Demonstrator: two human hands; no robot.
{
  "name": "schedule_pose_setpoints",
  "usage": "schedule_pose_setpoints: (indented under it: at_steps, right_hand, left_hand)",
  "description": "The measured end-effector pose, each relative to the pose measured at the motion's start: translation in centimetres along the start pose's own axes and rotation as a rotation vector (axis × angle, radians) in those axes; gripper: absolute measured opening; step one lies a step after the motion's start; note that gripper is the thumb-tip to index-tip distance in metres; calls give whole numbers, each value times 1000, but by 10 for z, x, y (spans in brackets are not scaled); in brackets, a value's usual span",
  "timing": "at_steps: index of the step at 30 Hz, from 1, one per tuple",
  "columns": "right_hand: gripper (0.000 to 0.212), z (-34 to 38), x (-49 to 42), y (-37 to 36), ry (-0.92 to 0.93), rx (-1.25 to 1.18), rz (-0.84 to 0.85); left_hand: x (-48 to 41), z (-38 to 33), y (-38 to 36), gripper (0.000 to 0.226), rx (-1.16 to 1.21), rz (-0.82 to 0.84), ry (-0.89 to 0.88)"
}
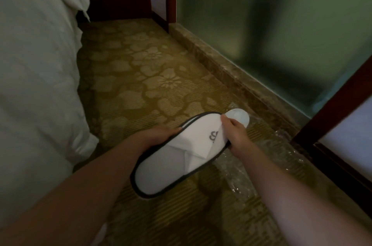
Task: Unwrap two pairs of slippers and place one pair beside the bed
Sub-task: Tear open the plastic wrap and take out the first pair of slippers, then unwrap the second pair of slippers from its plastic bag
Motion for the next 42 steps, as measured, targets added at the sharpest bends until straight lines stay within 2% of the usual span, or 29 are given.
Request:
schedule_pose_setpoints:
  at_steps: [2,4,6,9,14,18,22,25,29,32,39,42]
  right_hand:
    - [60,-6,0,-7,-51,18,96]
    - [58,-11,1,-15,-75,76,166]
    - [57,-15,-1,-22,-76,129,173]
    - [60,-17,-2,-33,-45,237,136]
    - [43,-29,-5,-46,-54,214,222]
    - [16,-47,-15,-51,-103,200,224]
    - [13,-69,-20,-44,-164,290,256]
    - [15,-82,-19,-35,-225,371,302]
    - [8,-98,-12,-33,-324,339,375]
    - [15,-113,-8,-33,-384,282,419]
    - [11,-136,3,-35,-483,322,539]
    - [35,-144,5,-40,-482,448,572]
  left_hand:
    - [-2,9,6,58,-10,-43,0]
    - [-1,19,11,49,-28,-103,-24]
    - [-1,29,15,41,-61,-157,-65]
    - [-7,48,23,51,-168,-286,-69]
    - [-16,71,39,41,-370,-371,-37]
    - [-21,93,48,35,-511,-368,9]
    - [-25,120,52,29,-650,-320,52]
    - [-31,135,56,35,-585,-249,50]
    - [-36,146,57,32,-558,-214,18]
    - [-41,154,56,32,-547,-218,20]
    - [-48,172,42,32,-486,-199,53]
    - [-47,177,37,36,-482,-176,96]
Point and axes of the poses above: each hand's wrist, its own x-axis away from the middle knuckle, its own y-axis out of the back of the hand, z = x × y, the point moved 1 cm from there along -x, towards the middle knuckle, and after that the axes turned 3 degrees about z, right-handed, at the moved point
